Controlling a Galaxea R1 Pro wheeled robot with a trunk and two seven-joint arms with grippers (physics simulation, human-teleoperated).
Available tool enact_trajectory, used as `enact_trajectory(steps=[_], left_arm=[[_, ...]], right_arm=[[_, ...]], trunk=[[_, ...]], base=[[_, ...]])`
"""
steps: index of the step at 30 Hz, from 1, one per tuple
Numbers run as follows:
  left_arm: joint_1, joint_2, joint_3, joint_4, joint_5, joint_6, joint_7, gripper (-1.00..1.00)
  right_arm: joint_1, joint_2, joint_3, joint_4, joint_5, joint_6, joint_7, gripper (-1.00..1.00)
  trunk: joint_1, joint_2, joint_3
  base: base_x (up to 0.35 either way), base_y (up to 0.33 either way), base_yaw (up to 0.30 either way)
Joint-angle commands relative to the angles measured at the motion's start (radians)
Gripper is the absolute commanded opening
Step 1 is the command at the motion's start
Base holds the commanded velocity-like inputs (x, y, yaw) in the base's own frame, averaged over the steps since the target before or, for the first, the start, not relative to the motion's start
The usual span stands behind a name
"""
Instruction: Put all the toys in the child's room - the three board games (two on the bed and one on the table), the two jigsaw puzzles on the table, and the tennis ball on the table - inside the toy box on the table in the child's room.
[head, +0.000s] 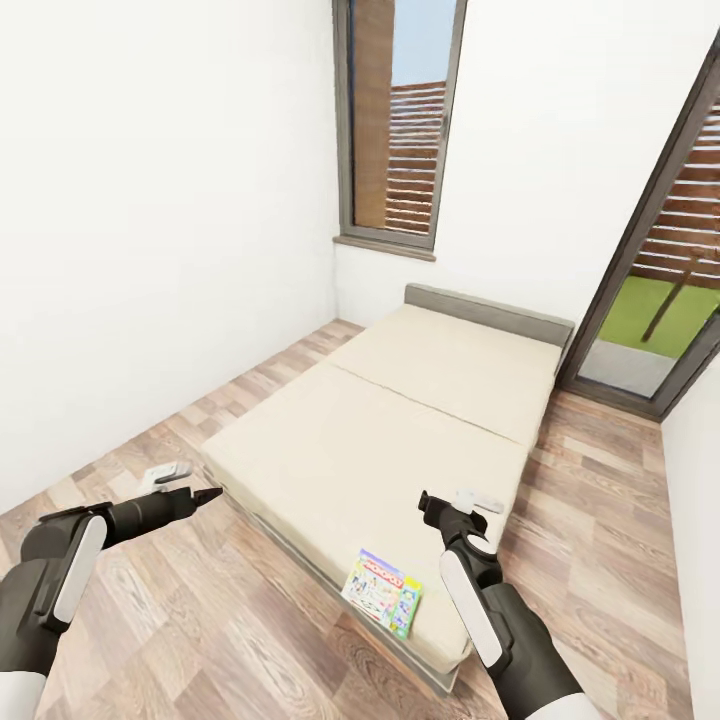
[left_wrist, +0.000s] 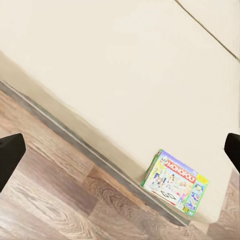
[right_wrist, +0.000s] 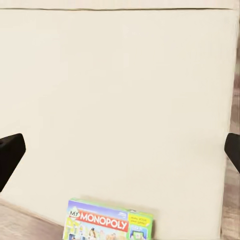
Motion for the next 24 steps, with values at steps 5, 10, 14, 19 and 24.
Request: enact_trajectory(steps=[5,10,14,19,24], left_arm=[[-0.001,0.0,0.0,-0.001,0.0,0.006,-0.004,1.0],[-0.001,0.0,0.002,-0.001,0.0,0.007,-0.004,1.0],[-0.001,0.0,0.001,-0.001,0.0,0.006,-0.005,1.0],[-0.001,0.0,0.003,-0.002,0.0,0.007,-0.004,1.0],[-0.001,0.0,0.002,-0.002,0.0,0.007,-0.004,1.0]], right_arm=[[-0.001,0.0,0.002,-0.001,-0.006,0.004,-0.008,1.0],[-0.001,0.001,0.001,-0.001,-0.006,0.004,-0.008,1.0],[-0.001,-0.001,0.001,-0.001,-0.006,0.005,-0.008,1.0],[-0.001,0.0,0.001,-0.001,-0.006,0.004,-0.009,1.0],[-0.001,-0.001,0.0,-0.001,-0.006,0.005,-0.009,1.0]], trunk=[[0.001,-0.002,0.001],[0.001,-0.002,0.003],[0.001,-0.002,0.005],[0.001,-0.002,0.007],[0.001,-0.002,0.01]], base=[[0.0,0.066,-0.279],[0.0,0.191,-0.279],[0.0,0.056,-0.279],[0.0,0.063,-0.279],[0.0,0.195,-0.279]])
